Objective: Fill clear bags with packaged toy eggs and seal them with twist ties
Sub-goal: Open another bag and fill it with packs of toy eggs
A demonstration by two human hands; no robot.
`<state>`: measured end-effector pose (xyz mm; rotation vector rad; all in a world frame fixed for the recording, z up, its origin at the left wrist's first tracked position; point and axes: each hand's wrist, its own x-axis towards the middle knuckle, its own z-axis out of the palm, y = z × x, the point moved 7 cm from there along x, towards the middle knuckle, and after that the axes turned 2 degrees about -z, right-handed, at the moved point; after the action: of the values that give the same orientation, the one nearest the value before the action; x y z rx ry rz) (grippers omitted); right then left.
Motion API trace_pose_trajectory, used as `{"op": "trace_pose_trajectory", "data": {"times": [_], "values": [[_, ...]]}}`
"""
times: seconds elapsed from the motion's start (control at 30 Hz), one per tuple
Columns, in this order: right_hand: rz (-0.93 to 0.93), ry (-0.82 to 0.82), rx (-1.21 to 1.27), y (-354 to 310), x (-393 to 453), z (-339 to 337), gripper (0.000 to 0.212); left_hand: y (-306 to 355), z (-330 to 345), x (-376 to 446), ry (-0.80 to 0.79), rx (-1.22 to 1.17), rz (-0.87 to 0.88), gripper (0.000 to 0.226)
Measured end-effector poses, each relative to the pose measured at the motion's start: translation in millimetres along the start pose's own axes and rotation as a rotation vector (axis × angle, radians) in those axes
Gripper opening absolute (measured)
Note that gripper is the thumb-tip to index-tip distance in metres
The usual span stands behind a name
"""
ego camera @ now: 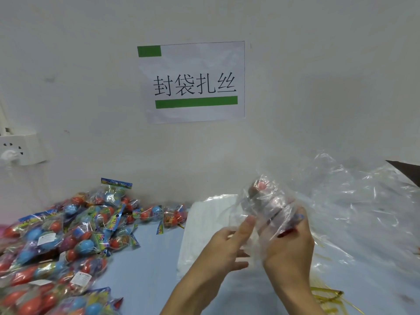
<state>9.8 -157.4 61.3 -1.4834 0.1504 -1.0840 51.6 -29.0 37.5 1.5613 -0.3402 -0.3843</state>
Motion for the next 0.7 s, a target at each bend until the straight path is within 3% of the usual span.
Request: {"op": "trace_pose_trajectory", "data": {"times": [0.1, 0.17, 0.27, 0.37, 0.53, 0.6, 0.7], "values": [[0.051, -0.037, 0.027, 3, 0, 4, 0.024, -1, -3, 0, 0.003, -0.162, 0.033, 0.105], [0.082, -0.116, 0.066, 5, -2, 11, 0.014, 0, 3, 0, -0.044, -0.203, 0.057, 0.089], [0.091, -0.248, 0.072, 2, -5, 20, 0.018, -4, 12, 0, -0.120, -0.214, 0.051, 0.053], [0.141, -0.358, 0.091, 8, -7, 25, 0.014, -13, 6, 3, -0.136, -0.210, 0.011, 0.047], [0.225, -0.365, 0.215, 9, -5, 28, 0.024, -18, -6, 0, -0.189, -0.113, -0.028, 0.077], [0.274, -0.312, 0.292, 8, -1, 26, 0.014, -19, -12, -4, -0.193, -0.075, -0.056, 0.095], [0.460, -0.296, 0.661, 11, 1, 29, 0.052, -21, -27, -3, -0.114, -0.216, -0.055, 0.115]]}}
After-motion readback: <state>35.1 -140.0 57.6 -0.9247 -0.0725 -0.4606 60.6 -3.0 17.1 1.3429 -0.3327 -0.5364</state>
